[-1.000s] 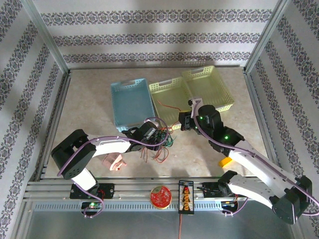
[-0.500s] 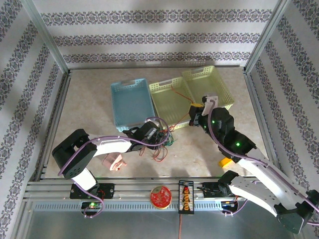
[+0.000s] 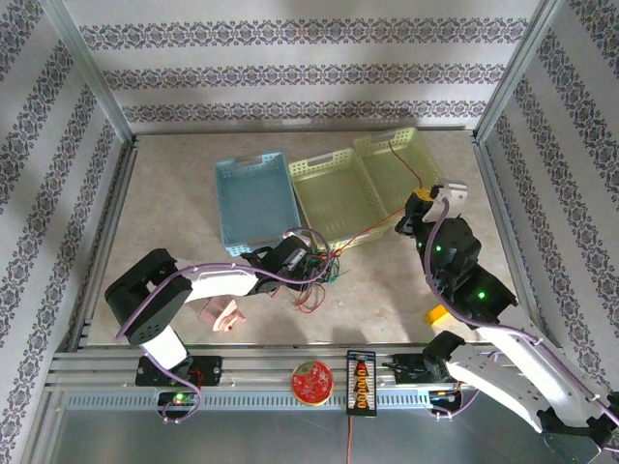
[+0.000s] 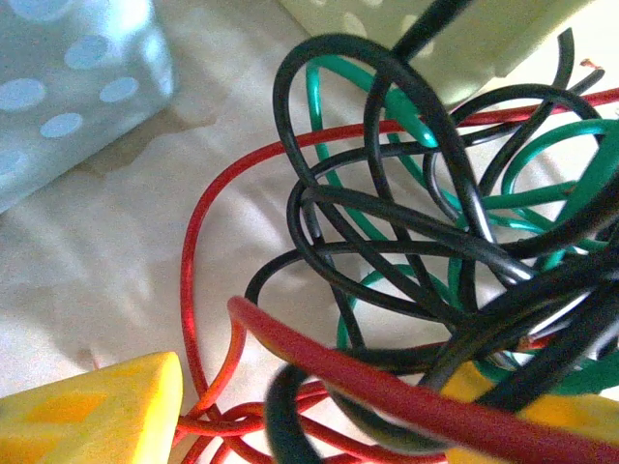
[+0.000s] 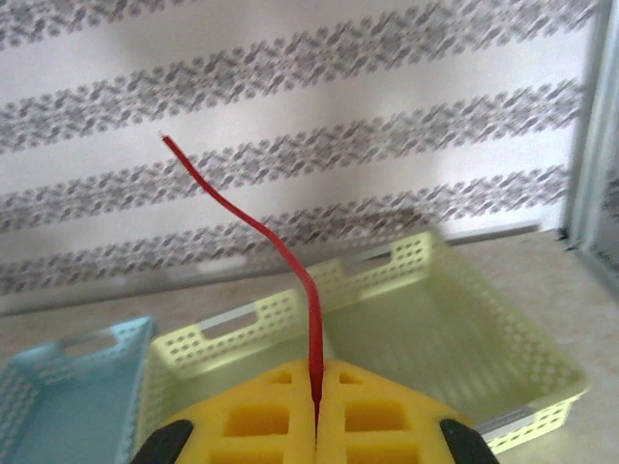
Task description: Untangle the cables
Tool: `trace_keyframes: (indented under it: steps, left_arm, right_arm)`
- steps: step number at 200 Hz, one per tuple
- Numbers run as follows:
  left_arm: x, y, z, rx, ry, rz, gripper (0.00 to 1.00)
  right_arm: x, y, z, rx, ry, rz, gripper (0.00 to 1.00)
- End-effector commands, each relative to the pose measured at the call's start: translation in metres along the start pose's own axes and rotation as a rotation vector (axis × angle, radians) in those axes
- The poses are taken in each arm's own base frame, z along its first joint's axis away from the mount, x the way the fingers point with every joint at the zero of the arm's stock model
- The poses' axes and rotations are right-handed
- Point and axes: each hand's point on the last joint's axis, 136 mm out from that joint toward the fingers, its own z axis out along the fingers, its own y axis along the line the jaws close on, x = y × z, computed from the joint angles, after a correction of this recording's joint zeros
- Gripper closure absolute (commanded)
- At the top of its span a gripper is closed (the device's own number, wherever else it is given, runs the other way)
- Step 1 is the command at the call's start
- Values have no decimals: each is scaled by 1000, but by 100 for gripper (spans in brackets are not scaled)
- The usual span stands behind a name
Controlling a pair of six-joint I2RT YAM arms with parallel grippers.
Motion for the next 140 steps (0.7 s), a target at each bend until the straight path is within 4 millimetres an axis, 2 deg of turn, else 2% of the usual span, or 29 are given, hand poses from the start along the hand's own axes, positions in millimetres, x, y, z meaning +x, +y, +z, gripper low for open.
trace_keyframes:
  steps: [1,33,140]
  left_arm:
    - [20,9,5,-63,73,41,31]
    - [20,8,5,-60,69,50,31]
    - [23,8,10,-63,81,56,29]
  right_arm:
    - [-66,-30,-18,138,-205,46,99]
    - [-85,-45,-28,178,-259,44,99]
    - [-126,-90,-59,347,-383,13,100]
